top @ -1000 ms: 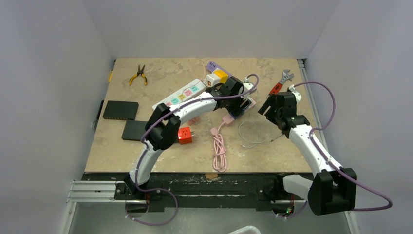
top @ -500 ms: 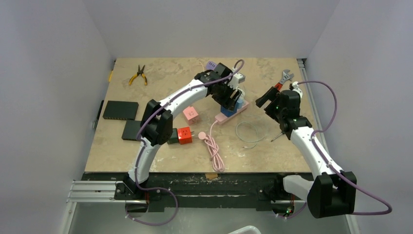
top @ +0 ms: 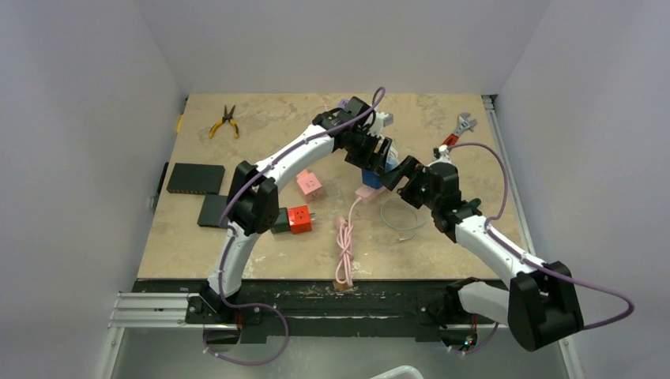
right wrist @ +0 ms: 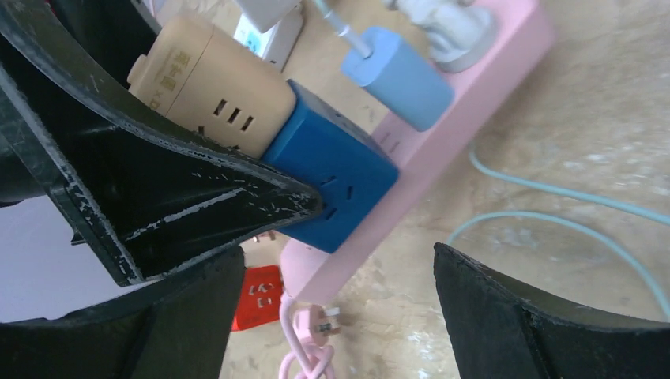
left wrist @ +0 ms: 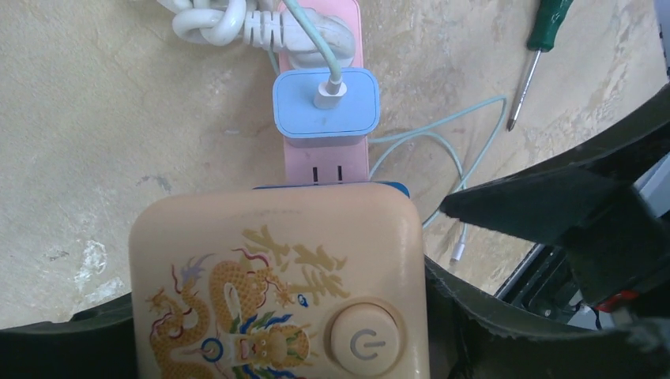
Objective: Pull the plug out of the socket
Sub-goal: Remove the plug from the socket.
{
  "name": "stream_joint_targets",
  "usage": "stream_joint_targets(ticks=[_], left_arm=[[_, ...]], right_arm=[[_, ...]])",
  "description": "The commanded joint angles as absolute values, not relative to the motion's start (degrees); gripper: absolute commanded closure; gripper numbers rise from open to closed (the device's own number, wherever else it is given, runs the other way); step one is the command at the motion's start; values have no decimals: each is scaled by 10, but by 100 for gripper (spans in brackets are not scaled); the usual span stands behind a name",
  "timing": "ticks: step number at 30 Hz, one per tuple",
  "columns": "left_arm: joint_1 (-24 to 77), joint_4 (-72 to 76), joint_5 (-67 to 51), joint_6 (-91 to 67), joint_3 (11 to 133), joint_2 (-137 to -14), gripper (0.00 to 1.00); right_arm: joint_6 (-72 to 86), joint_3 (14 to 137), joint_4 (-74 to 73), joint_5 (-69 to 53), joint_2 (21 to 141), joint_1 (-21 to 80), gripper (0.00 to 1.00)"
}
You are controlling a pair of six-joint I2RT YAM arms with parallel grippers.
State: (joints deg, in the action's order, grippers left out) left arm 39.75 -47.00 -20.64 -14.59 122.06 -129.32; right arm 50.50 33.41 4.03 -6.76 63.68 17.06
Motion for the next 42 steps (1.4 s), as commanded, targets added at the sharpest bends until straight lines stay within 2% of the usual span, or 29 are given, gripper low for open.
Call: stream_joint_targets(ticks=[1,10,26,28,33,35,37,42], left_arm=[[393,-427,-273,-212,1268,-1246,100],[390,-397,-294,-244,1292,-1263,100],[390,-374,-293,-286,1269,-1253,100],[390,-376,-287,-282,1270,-1252,100],[387,-380,-284,-277,1267,-1247,100],[384,-381,-281,-275,1266,-1244,100],[379,-383,-279,-273,1264,-1240,100],[365,-382,-275,-271,1263,-1231,100]], right_arm=[[551,327,168,-95,673,193,13],[544,335,196,-65,730,252,15],[619,316,279,37,768,266,22],[617,329,271,45,778,266,28],[604,325,256,50,768,266,59],[589,320,229,62,746,266,77],[569,315,195,82,717,265,100],[551,279,154,108,673,266,100]])
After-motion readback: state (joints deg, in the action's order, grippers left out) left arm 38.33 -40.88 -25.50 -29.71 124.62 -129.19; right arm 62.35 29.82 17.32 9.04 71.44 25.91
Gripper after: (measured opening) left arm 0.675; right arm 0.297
